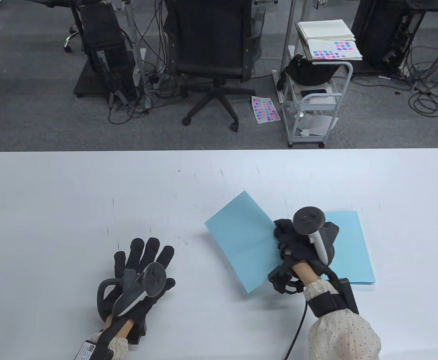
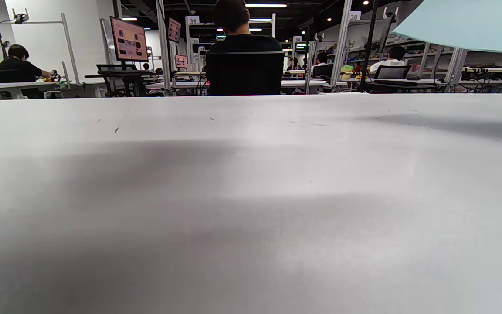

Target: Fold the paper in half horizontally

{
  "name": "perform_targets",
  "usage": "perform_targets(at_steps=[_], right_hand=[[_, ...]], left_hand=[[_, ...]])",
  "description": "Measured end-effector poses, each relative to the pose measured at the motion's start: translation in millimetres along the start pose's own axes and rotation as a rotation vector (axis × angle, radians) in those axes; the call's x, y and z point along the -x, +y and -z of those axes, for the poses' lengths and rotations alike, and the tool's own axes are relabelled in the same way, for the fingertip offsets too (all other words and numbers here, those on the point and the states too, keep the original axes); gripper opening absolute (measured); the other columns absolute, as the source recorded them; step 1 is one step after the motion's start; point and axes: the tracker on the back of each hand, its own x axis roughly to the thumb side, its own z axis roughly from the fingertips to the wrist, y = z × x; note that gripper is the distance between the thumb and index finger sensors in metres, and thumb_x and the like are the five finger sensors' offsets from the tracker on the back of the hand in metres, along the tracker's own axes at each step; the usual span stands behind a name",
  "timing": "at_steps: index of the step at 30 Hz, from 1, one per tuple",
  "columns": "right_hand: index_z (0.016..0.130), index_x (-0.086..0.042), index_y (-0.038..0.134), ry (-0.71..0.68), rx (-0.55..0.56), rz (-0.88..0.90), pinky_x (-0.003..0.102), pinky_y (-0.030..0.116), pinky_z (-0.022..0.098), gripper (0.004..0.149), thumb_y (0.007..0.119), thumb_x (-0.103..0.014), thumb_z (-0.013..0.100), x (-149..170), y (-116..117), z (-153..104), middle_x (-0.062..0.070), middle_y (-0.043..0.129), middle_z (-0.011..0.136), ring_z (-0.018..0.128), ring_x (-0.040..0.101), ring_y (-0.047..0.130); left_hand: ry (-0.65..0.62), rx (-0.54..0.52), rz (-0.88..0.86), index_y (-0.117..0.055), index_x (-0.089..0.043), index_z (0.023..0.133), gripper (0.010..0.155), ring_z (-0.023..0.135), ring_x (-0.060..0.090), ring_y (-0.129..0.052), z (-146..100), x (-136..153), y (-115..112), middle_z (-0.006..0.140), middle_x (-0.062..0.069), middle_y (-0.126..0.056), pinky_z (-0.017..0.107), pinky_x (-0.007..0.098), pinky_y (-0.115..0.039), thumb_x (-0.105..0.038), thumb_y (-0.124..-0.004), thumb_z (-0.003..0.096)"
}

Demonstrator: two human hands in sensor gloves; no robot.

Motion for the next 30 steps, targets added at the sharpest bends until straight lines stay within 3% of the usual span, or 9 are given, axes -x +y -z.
perform_targets(at_steps=[6, 12, 17, 30], right_hand=[[0.085, -0.025, 0.076, 0.142, 0.136, 0.049, 0.057, 0.058, 0.069, 0.041, 0.066, -0.025, 0.045, 46.7, -44.9, 14.9, -0.002, 0.091, 0.062, 0.071, 0.028, 0.089], [0.085, -0.025, 0.076, 0.291, 0.219, 0.052, 0.057, 0.057, 0.069, 0.041, 0.067, -0.025, 0.045, 90.6, -66.2, 25.6, -0.002, 0.091, 0.062, 0.071, 0.028, 0.089], [0.086, -0.024, 0.077, 0.396, 0.241, -0.009, 0.057, 0.056, 0.070, 0.041, 0.069, -0.026, 0.046, 118.5, -67.1, 33.1, -0.001, 0.092, 0.064, 0.073, 0.028, 0.087], [0.095, -0.023, 0.067, 0.516, 0.298, -0.218, 0.060, 0.046, 0.073, 0.047, 0.070, -0.026, 0.048, 139.3, -51.5, 44.4, 0.000, 0.084, 0.076, 0.093, 0.034, 0.065]], left_hand=[[0.001, 0.004, -0.016, -0.023, -0.061, 0.101, 0.079, 0.117, 0.019, -0.013, -0.4, -0.3, -0.8, 0.121, -0.022, -0.016, 0.087, 0.060, -0.023, -0.066, -0.062, 0.0328], [0.003, 0.011, -0.036, -0.023, -0.061, 0.101, 0.080, 0.117, 0.020, -0.014, -0.2, 1.1, -1.5, 0.121, -0.021, -0.016, 0.087, 0.060, -0.023, -0.066, -0.063, 0.0326], [0.004, 0.013, -0.040, -0.023, -0.061, 0.101, 0.080, 0.117, 0.020, -0.013, -0.5, 2.1, -1.4, 0.121, -0.021, -0.016, 0.087, 0.060, -0.023, -0.066, -0.062, 0.0326], [-0.001, 0.018, -0.037, -0.023, -0.060, 0.101, 0.080, 0.117, 0.020, -0.013, -0.6, 3.0, -1.4, 0.121, -0.021, -0.016, 0.087, 0.060, -0.023, -0.066, -0.063, 0.0325]])
